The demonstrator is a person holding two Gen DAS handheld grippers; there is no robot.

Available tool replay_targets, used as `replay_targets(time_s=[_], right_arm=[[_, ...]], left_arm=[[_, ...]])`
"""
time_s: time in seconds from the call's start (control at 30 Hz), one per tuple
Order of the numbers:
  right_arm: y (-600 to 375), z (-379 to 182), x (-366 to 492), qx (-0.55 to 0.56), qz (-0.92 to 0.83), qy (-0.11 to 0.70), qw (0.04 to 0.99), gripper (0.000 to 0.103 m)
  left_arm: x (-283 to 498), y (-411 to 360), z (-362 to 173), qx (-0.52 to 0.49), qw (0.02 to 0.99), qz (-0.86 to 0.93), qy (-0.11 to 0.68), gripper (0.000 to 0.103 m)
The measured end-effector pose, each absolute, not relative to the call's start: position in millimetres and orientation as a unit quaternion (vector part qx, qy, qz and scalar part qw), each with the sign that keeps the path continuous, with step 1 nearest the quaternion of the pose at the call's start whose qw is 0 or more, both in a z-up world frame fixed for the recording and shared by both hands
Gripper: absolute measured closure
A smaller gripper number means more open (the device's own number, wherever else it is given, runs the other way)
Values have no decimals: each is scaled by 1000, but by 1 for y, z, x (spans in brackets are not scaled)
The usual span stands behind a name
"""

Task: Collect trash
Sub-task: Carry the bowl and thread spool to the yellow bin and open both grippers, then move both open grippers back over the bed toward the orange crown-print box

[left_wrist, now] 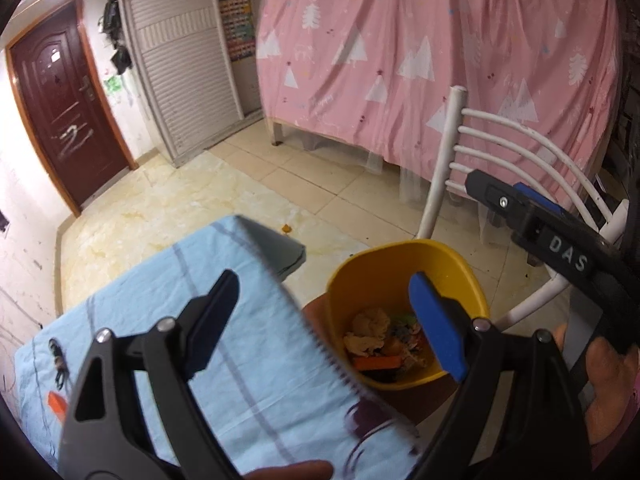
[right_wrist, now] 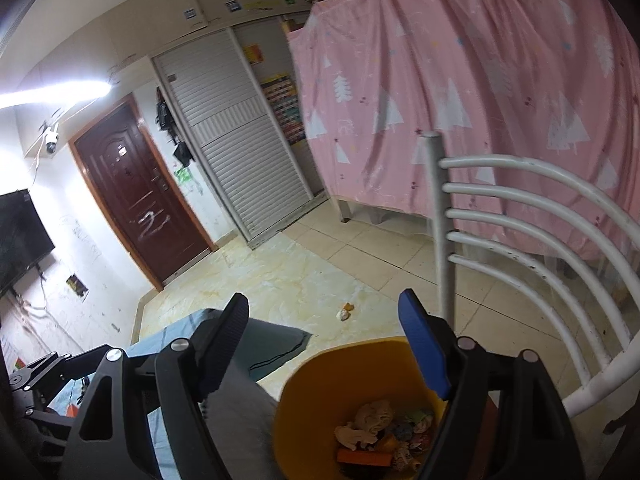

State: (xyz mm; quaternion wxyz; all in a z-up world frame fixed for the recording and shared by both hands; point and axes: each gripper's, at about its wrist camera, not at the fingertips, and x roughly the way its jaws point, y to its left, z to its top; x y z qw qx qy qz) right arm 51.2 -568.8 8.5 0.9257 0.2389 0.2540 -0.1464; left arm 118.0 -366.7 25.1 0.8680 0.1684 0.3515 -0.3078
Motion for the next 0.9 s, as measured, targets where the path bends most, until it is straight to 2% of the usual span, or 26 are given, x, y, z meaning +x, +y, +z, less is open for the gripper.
replay_targets(time_s=[0.63, 0.9], right_arm=[[-417, 31, 129, 164, -23, 294, 941, 30], [-362, 40, 151, 143, 31, 310, 939, 30]], left_arm=[[146, -186, 10, 105, 900, -128, 404, 20], [157, -134, -5, 71, 899, -79, 425, 20]])
